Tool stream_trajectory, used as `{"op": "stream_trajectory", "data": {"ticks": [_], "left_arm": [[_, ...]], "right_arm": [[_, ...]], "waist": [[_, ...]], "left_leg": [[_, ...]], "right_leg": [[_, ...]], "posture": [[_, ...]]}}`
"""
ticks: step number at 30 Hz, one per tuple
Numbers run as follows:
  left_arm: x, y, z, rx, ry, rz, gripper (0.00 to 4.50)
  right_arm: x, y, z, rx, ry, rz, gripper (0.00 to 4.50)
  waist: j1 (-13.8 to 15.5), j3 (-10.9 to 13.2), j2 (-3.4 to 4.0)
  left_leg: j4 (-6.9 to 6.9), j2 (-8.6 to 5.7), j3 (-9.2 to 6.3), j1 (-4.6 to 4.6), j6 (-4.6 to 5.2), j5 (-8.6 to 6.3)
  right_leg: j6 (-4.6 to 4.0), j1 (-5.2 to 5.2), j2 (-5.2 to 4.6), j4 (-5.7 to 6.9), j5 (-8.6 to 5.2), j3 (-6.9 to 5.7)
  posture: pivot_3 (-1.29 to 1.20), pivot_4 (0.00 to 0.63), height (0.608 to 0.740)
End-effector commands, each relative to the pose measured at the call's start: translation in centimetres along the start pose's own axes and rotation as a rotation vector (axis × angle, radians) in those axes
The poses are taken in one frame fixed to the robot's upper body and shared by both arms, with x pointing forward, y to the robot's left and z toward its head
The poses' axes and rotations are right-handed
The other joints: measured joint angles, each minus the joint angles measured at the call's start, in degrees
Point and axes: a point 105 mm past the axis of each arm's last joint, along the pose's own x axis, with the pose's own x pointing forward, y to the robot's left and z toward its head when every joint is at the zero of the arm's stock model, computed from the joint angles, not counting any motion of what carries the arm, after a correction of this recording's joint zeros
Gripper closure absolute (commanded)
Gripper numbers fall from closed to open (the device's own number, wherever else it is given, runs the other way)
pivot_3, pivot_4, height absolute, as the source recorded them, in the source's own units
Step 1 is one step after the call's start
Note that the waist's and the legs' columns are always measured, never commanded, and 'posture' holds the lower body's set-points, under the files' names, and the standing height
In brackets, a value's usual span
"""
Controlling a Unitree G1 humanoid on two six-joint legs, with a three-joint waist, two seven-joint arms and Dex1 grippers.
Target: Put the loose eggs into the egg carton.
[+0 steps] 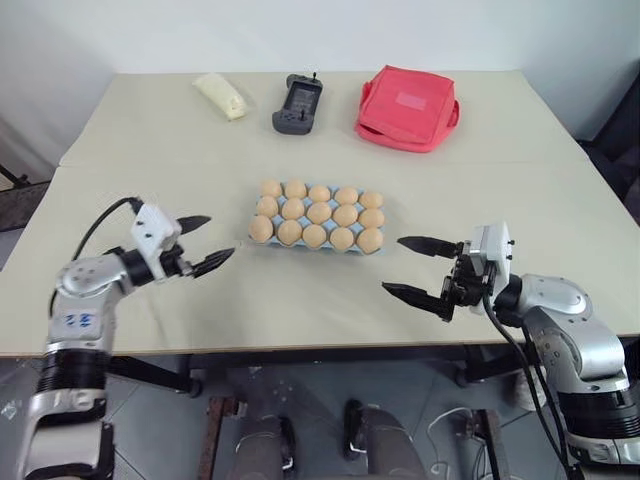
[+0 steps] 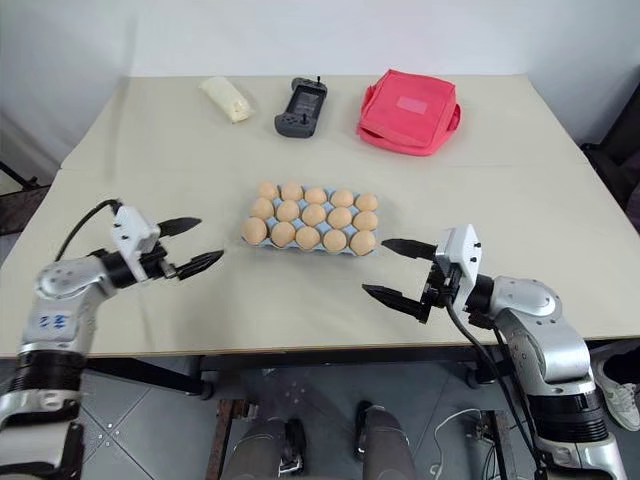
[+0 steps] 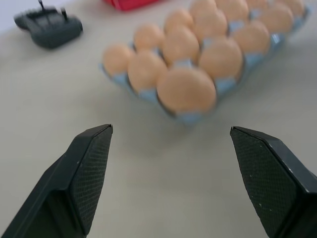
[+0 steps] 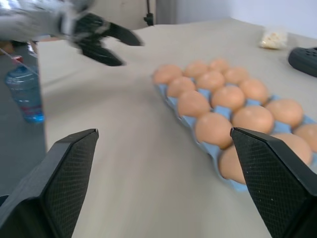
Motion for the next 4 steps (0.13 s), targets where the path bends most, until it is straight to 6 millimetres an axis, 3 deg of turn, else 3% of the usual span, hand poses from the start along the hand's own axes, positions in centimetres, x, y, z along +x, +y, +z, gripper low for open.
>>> {"op": "stream_trajectory", "data": {"ticks": [1,4], "left_arm": [[-1.03,-0.34,0.91,0.041,-0.017,-0.004,0.45],[-1.20,-0.68,0.77,0.037,-0.012,0.010,0.45]], "right_arm": [[-0.54,-1.22,0.53,-0.045,-0.016,-0.046,0.00],[-0.80,-1.65,0.20,-0.051,-0.006,-0.066,0.00]], "waist": [[0.4,0.0,0.00],[0.9,0.0,0.00]], "left_leg": [[-0.02,0.00,-0.02,-0.02,0.00,0.00],[-0.07,0.00,-0.04,-0.04,-0.02,-0.01]], "right_leg": [[0.00,0.00,-0.02,-0.02,0.00,0.06],[-0.03,-0.03,-0.03,-0.05,-0.02,0.18]], "posture": [[0.00,0.150,0.740],[0.00,0.150,0.740]]}}
